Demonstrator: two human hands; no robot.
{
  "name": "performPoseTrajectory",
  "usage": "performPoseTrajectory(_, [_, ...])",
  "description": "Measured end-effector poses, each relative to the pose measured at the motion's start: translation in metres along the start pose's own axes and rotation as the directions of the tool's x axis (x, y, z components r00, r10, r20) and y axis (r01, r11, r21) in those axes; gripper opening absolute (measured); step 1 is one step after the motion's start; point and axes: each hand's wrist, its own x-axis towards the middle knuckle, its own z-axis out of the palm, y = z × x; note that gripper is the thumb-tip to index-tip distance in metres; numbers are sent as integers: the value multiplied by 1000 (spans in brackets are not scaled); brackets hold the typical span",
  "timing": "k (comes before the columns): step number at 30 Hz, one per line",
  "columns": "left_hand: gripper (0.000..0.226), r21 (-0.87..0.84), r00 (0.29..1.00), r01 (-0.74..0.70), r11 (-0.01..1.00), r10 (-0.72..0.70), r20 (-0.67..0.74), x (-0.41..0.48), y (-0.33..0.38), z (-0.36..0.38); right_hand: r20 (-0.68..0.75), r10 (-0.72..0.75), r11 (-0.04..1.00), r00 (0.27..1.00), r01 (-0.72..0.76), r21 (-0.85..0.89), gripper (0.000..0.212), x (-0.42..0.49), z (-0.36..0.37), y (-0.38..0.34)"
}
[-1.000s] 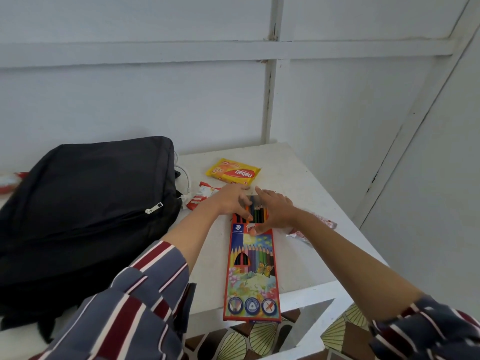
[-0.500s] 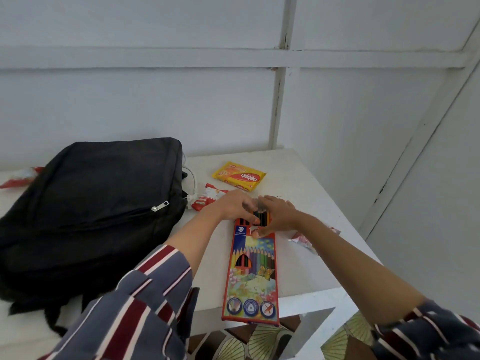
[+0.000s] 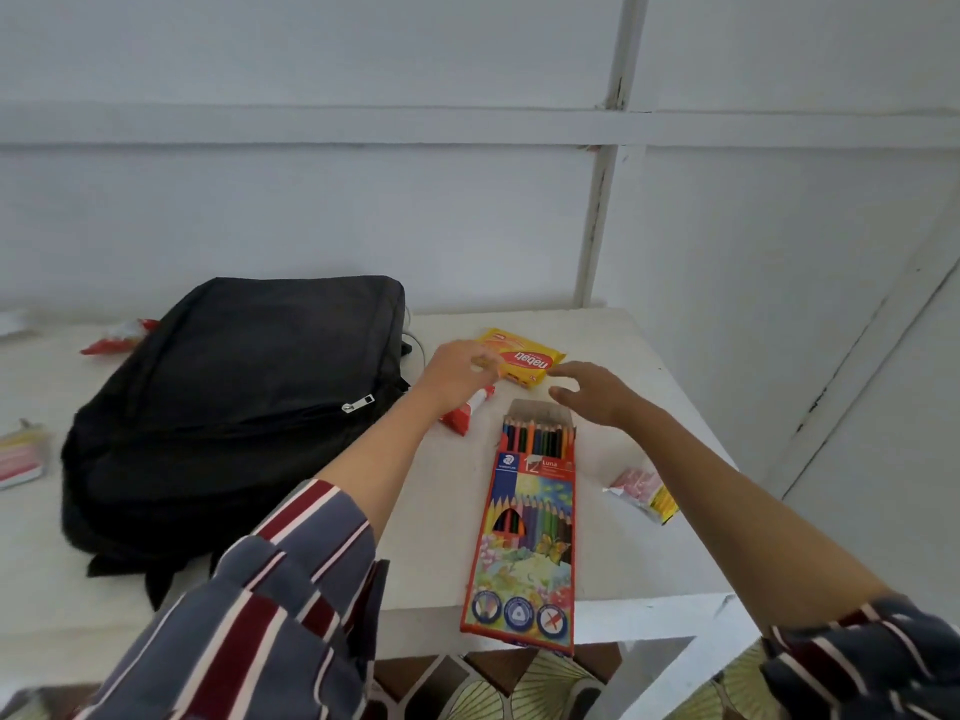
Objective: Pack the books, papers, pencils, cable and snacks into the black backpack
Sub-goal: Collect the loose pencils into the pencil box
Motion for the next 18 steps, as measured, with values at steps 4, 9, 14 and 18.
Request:
performPoseTrajectory(4, [30, 195, 999, 35, 980, -28, -41, -7, -8, -28, -20, -77, 993, 997, 75, -89, 41, 16, -9, -27])
performPoseTrajectory(9, [31, 298, 988, 105, 949, -64, -143, -26, -24, -73, -6, -203, 973, 979, 201, -116, 43, 34, -3, -82])
performPoseTrajectory(14, [37, 392, 970, 178, 902, -94, -224, -63, -52, -131, 5, -361, 928, 932, 360, -93, 43, 47, 21, -161])
performPoseTrajectory(18, [37, 406, 943, 261, 876, -140, -303, -104, -89, -186, 35, -445, 893, 895, 447, -61, 45, 56, 51, -235])
